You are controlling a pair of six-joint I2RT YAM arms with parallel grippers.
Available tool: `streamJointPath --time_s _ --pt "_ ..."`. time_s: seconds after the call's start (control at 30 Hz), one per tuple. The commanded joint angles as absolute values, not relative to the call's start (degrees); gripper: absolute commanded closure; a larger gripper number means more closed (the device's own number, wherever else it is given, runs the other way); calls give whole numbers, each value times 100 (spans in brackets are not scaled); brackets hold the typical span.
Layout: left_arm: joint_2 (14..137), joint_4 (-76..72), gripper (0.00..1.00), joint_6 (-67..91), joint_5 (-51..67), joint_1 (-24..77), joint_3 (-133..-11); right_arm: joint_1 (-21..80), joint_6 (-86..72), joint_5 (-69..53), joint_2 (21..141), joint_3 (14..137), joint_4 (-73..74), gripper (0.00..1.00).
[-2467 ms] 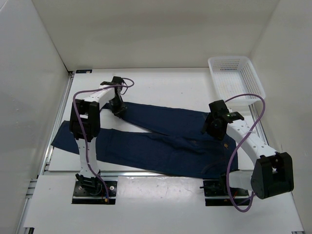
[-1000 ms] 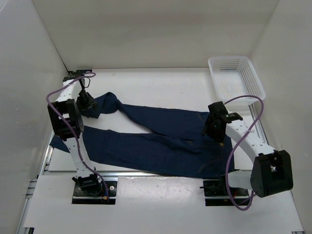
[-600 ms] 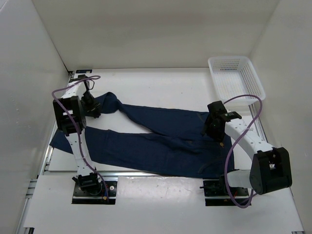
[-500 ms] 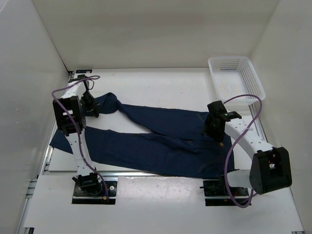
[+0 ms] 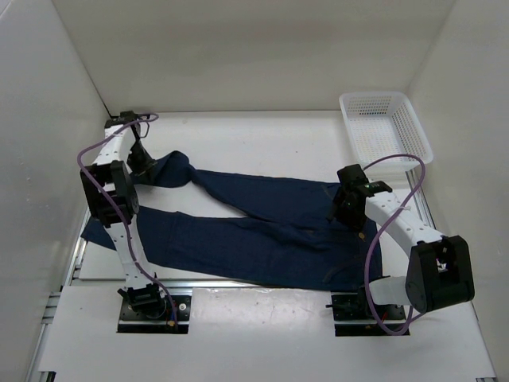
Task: Fold and stack the trousers
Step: Flatten the trousers out
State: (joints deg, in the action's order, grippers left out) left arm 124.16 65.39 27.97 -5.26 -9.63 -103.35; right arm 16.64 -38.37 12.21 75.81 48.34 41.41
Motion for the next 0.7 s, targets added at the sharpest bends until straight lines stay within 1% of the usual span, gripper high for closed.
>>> streamJointPath --time_s 0.0,0.07,0.17,0.2,0.23,0.3,0.37,0.4,0.43,0.47,0.5,0.53,0.57,0.6,0.63,0.67 --pt "11514 6855 89 2804 -888 -958 -10958 1696 -3762 1213 7655 5054 3990 34" --pt "11514 6961 89 2804 -940 -958 -11248 1696 -3762 1160 7655 5054 3990 34" --pt "11819 7092 89 2804 -940 -958 -12074 1696 -3762 1160 7655 5106 3990 34" --pt "12265 7484 89 2804 -940 -958 -13347 1696 -3762 1160 7655 5106 3990 34" --pt "12426 7488 89 2804 -940 -958 -13359 1696 -3762 1160 7655 5106 3990 34" --pt "12725 7628 89 2804 -757 -1019 -14207 1696 -3762 1160 7655 5106 4051 34" --pt "13007 7516 89 2804 -598 -1080 -14527 1696 -3762 1160 7655 5106 4052 34" --pt "13104 7323 84 2856 -389 -1185 -14676 1696 -3762 1160 7655 5106 4052 34" --pt "13191 6782 67 2856 -195 -1247 -14678 1696 -3762 1160 7655 5106 4052 34" --pt "13427 6620 48 2856 50 -1309 -14678 1696 -3762 1160 7655 5106 4052 34" --pt "13604 6618 20 2935 583 -1370 -14869 1696 -3762 1160 7655 5106 4052 34" --pt "13719 6740 13 2936 772 -1423 -15237 1696 -3814 1160 7655 5106 4139 34" --pt "13720 6828 10 2936 843 -1424 -15240 1696 -3814 1160 7577 5106 4192 34" --pt "13537 6777 10 2936 844 -1424 -15066 1696 -3867 1212 7524 5046 4192 34" --pt "13300 6620 10 2857 739 -1337 -14360 1696 -3867 1213 7471 5045 4192 34" --pt "13028 6427 10 2856 660 -1266 -13961 1696 -3867 1213 7419 4967 4192 34"
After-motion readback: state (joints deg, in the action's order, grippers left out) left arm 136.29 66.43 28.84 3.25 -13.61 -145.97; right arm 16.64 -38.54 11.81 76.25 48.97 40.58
